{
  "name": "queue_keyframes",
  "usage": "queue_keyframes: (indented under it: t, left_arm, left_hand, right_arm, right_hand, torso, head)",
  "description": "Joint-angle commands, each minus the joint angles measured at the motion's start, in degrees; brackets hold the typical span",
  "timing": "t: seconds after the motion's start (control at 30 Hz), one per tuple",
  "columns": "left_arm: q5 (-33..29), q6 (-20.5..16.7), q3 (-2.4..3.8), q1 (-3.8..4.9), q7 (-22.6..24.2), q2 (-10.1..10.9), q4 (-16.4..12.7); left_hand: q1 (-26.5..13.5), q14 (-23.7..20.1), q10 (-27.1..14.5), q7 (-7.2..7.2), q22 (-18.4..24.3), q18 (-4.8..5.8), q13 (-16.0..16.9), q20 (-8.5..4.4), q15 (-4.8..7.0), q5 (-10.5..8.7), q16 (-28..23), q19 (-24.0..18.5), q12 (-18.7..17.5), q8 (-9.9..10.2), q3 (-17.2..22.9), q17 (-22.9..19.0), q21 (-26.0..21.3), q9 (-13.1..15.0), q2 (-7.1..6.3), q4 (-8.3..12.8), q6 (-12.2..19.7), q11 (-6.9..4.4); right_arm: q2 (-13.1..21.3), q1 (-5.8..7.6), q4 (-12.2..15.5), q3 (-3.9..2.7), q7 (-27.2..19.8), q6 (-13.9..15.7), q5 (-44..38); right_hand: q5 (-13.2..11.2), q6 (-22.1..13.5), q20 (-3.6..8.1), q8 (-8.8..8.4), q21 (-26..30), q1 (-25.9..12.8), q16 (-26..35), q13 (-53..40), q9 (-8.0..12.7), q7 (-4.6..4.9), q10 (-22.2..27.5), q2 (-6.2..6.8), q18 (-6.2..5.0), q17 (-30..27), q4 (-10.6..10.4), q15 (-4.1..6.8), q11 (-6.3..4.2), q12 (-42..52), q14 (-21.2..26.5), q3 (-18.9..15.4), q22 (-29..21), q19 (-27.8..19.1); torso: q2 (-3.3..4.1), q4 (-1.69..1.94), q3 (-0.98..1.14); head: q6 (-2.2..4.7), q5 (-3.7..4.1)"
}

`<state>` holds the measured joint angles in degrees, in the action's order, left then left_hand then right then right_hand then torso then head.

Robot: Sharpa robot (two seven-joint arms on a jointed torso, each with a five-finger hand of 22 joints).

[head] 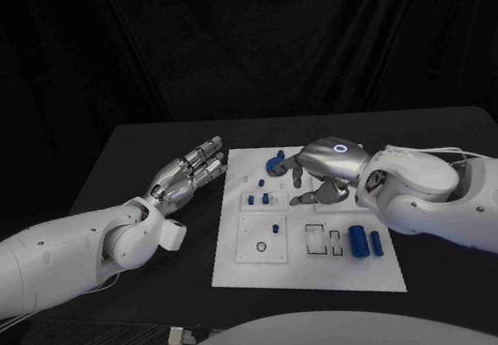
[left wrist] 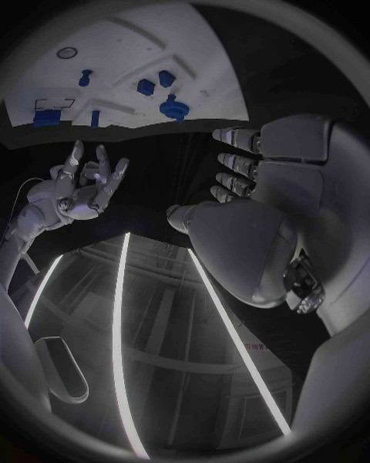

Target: Assemble the parts on the task board

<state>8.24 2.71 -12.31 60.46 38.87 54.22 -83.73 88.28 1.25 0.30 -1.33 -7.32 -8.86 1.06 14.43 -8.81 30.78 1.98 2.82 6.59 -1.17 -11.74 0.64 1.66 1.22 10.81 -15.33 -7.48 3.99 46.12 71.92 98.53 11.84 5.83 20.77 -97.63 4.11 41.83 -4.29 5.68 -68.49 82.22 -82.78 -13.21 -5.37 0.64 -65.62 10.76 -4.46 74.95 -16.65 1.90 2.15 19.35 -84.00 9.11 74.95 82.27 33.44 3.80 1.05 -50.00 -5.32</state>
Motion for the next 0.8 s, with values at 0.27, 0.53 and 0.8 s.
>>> queue_keyframes:
  t: [0.27,0.53,0.8]
  left_arm:
    - [-0.34,0.23,0.05,-0.07,1.83,0.03,-0.25]
    - [-0.34,0.19,0.05,-0.07,1.78,-0.05,-0.17]
    - [-0.34,0.28,0.05,-0.08,1.74,-0.20,0.06]
  left_hand:
    - [0.59,-0.03,-0.01,-0.32,-0.03,-1.02,0.06,0.37,-0.34,0.20,0.31,0.15,0.20,-0.37,0.21,0.05,0.34,0.07,-0.06,0.14,0.06,0.36]
    - [0.60,-0.02,0.00,-0.29,-0.05,-1.02,0.07,0.37,-0.33,0.20,0.34,0.17,0.24,-0.37,0.20,0.06,0.35,0.07,-0.07,0.14,0.07,0.47]
    - [0.62,-0.01,0.02,-0.21,-0.11,-1.04,0.08,0.40,-0.32,0.23,0.37,0.21,0.32,-0.38,0.20,0.07,0.38,0.07,-0.09,0.15,0.08,0.72]
  right_arm:
    - [6.67,3.26,1.07,-0.01,2.78,1.54,5.58]
    - [8.48,0.63,-0.88,-0.01,5.57,-2.00,6.03]
    - [7.38,-3.08,-3.94,0.00,4.74,-2.87,6.11]
  right_hand:
    - [-0.54,7.54,-0.27,1.86,-2.89,-1.73,-1.64,-0.18,-0.71,2.63,3.53,-0.62,0.70,3.25,0.11,-0.57,0.91,-0.61,-3.75,-0.23,10.08,1.43]
    - [-0.73,11.33,-0.82,2.17,-1.51,-2.96,-1.03,1.36,-0.99,3.87,13.01,0.79,0.33,1.92,0.02,-0.93,2.90,-3.74,-3.29,-1.27,9.63,0.77]
    - [0.37,12.70,-0.42,1.50,-0.25,0.02,-0.59,2.63,-1.24,5.95,17.90,1.43,0.07,1.04,0.03,-0.46,2.62,-4.27,-2.95,-0.98,9.27,0.17]
  torso:
    - [0.01,0.05,0.02]
    - [-0.15,0.11,-0.11]
    - [0.09,-0.05,-0.01]
  head:
    - [0.00,0.40]
    - [0.00,0.23]
    - [0.00,0.35]
